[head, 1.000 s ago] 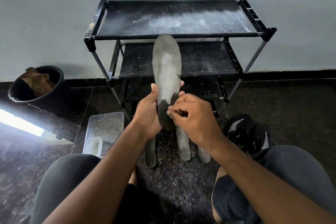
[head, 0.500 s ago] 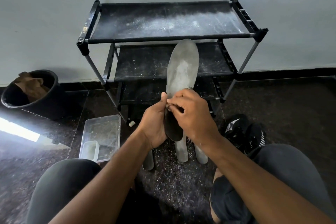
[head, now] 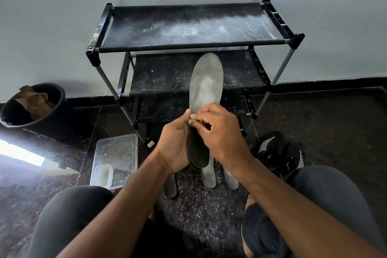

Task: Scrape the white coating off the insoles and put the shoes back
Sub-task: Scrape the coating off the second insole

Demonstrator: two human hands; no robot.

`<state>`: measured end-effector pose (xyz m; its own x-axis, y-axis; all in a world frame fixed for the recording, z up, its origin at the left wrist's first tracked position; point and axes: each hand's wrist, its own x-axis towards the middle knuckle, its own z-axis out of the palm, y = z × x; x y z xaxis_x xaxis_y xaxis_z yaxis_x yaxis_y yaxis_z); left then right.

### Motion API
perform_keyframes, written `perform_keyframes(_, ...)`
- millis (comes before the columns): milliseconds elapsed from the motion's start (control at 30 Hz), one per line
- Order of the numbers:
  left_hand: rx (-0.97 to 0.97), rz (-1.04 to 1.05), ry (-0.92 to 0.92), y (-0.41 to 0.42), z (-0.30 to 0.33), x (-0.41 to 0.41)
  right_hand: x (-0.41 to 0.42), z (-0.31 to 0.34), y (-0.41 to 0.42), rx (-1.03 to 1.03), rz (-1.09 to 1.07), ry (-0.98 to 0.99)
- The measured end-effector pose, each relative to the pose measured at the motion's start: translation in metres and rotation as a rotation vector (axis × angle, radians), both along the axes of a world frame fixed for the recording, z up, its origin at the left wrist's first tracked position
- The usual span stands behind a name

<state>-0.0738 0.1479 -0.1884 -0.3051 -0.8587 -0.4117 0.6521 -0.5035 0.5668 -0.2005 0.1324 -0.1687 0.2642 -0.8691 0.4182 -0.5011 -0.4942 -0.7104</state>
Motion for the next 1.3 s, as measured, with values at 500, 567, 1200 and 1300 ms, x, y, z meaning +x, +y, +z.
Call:
perform_keyframes(500,0.029,0.066,-0.092,-0.002,-0.001,-0.001,-0.012,0.007,0.0,-0.002,0.101,0.158)
perform_keyframes(567,0.004,0.075,-0.075,-0.005,-0.001,0.004,-0.011,0.005,0.001,0.004,0.112,0.14)
perform_keyframes(1200,-0.003,0.15,-0.102,-0.007,-0.002,0.01,-0.01,-0.005,0.001,-0.068,0.122,0.234)
perform_keyframes(1300,0.0,0.162,-0.095,-0.006,0.0,0.008,-0.011,-0.003,-0.004,-0.116,0.055,0.231)
